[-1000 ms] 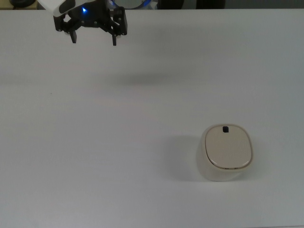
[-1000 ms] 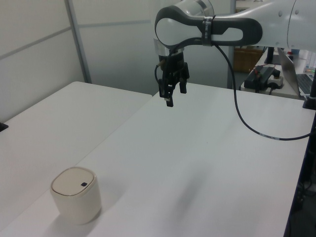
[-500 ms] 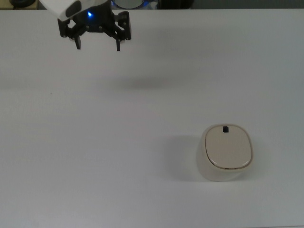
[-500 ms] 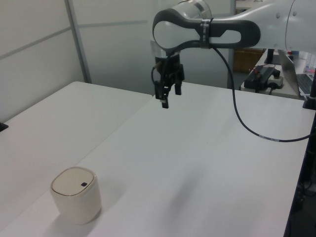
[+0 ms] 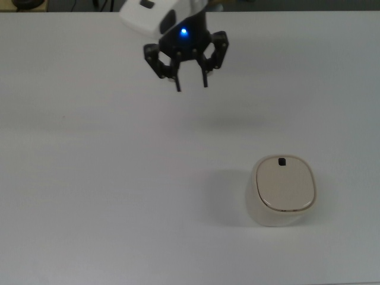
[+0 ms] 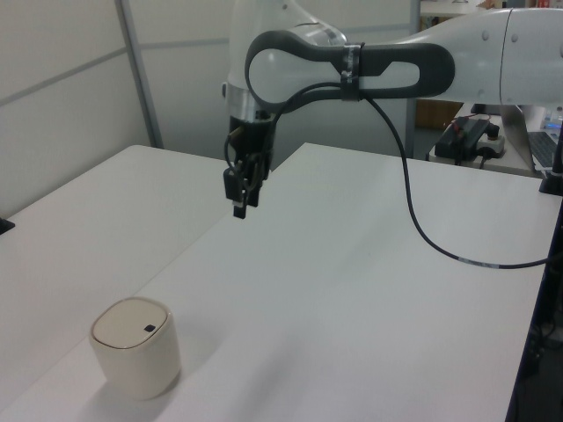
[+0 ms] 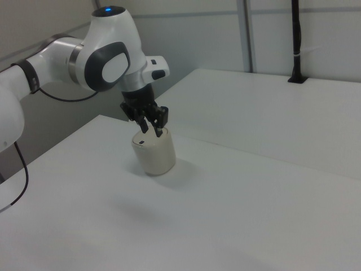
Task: Open the trash can
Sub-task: 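Lower the gripper onto the dark button on the lid and press down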
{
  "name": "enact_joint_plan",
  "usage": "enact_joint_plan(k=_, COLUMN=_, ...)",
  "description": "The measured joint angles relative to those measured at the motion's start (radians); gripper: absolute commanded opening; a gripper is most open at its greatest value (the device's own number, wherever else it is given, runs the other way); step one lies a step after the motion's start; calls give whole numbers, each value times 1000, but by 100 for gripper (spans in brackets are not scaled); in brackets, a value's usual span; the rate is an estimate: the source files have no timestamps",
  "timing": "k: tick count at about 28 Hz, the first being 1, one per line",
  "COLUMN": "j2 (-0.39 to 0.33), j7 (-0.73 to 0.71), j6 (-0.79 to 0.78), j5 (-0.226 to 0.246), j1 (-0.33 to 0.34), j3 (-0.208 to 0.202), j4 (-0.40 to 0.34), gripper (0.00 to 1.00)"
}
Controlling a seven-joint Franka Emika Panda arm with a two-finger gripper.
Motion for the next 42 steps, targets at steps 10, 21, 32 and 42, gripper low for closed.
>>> enact_joint_plan(k=10, j2=82, j7=0, j6=176, j5=2, j1=2, j3=105, j4=-1, gripper=0)
enact_joint_plan(k=21, j2=200, j7=0, j6=401, j5=3, j1=2, j3=204, j4=-2, gripper=0)
enact_joint_plan(k=32, j2=271, j7=-39, j6=509, j5=3, j1=8, j3=223, j4=-3, gripper=0)
enact_joint_plan(k=42, j2=309, j7=-54, j6=574, j5=2, j1=32, j3=228, j4=-2, gripper=0)
